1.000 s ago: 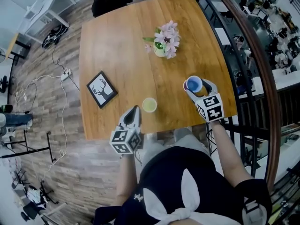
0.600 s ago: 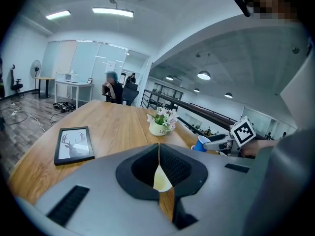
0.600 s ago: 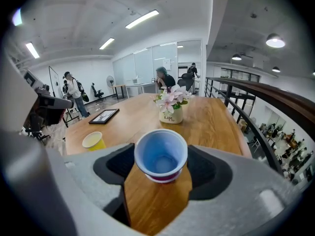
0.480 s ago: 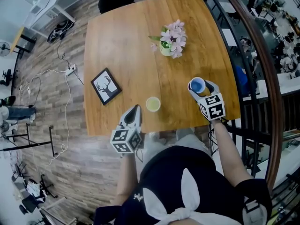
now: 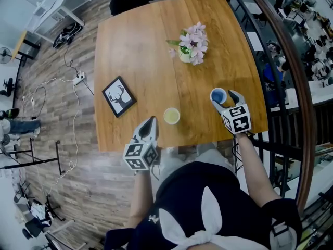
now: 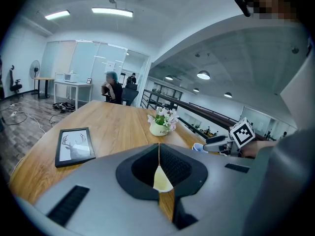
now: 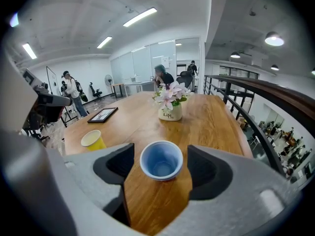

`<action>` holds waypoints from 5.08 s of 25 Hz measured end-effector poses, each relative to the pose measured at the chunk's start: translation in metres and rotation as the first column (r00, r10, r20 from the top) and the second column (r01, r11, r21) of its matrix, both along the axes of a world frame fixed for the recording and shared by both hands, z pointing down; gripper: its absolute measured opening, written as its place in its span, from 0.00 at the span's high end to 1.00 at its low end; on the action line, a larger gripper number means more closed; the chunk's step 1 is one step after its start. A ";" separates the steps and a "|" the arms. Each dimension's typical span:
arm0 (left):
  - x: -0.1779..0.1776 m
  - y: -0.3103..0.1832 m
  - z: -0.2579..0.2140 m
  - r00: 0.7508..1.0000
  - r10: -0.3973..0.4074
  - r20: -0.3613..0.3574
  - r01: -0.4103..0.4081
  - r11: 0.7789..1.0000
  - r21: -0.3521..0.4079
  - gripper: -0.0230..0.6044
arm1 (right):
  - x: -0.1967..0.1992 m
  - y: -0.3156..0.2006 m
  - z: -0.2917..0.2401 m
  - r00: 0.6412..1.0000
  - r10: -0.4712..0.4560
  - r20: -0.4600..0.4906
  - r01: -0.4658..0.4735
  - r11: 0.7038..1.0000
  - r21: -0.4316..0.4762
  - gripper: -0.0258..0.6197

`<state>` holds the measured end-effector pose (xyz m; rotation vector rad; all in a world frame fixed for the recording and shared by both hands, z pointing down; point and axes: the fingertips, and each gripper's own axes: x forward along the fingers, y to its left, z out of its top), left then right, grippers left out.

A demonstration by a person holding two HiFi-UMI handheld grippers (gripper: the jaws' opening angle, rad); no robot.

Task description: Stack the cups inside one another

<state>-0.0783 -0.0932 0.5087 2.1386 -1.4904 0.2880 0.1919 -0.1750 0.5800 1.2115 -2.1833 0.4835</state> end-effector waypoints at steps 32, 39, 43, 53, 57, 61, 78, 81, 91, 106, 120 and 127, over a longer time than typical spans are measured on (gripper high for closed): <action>-0.038 0.016 -0.003 0.999 -0.008 -0.050 0.008 1.000 -0.003 0.93 | -0.110 0.051 -0.052 0.983 -0.156 0.094 0.151 0.987 0.059 0.44; -0.045 0.021 0.004 0.999 0.007 -0.044 -0.007 1.000 0.002 0.93 | -0.149 0.061 -0.052 0.966 -0.237 0.105 0.232 0.971 0.055 0.44; -0.050 0.027 0.007 0.999 0.021 -0.025 -0.021 1.000 0.002 0.94 | -0.171 0.069 -0.050 0.953 -0.286 0.104 0.283 0.958 0.046 0.44; -0.068 0.031 0.014 1.000 0.003 -0.016 -0.004 1.000 -0.020 0.94 | -0.217 0.077 -0.038 0.918 -0.383 0.101 0.382 0.924 0.025 0.44; -0.077 0.030 0.019 1.000 0.002 -0.013 -0.003 0.999 -0.032 0.94 | -0.226 0.073 -0.026 0.919 -0.385 0.086 0.387 0.922 0.003 0.39; -0.088 0.028 0.023 1.000 -0.008 -0.013 0.008 0.999 -0.046 0.94 | -0.233 0.073 -0.012 0.920 -0.386 0.070 0.388 0.921 -0.027 0.38; -0.115 0.019 0.038 1.000 -0.013 -0.024 0.011 0.996 -0.086 0.94 | -0.242 0.066 0.040 0.926 -0.371 -0.065 0.360 0.923 -0.133 0.38; -0.114 0.017 0.041 1.000 -0.006 -0.024 0.004 0.996 -0.092 0.94 | -0.242 0.064 0.046 0.934 -0.350 -0.073 0.338 0.931 -0.135 0.38; -0.105 0.014 0.046 0.999 0.020 -0.027 -0.023 0.995 -0.100 0.94 | -0.243 0.064 0.053 0.927 -0.366 -0.087 0.352 0.925 -0.143 0.43; -0.105 0.013 0.038 1.000 0.001 -0.030 -0.003 0.996 -0.086 0.94 | -0.245 0.054 0.021 0.923 -0.380 -0.065 0.374 0.924 -0.079 0.43; -0.091 0.011 0.022 0.999 0.023 -0.027 -0.024 0.999 -0.046 0.94 | -0.236 0.035 -0.096 0.944 -0.330 0.026 0.321 0.932 0.168 0.43; -0.073 0.012 0.011 0.998 0.049 -0.028 -0.050 0.998 -0.039 0.94 | -0.221 0.036 -0.131 0.947 -0.318 0.043 0.299 0.924 0.238 0.43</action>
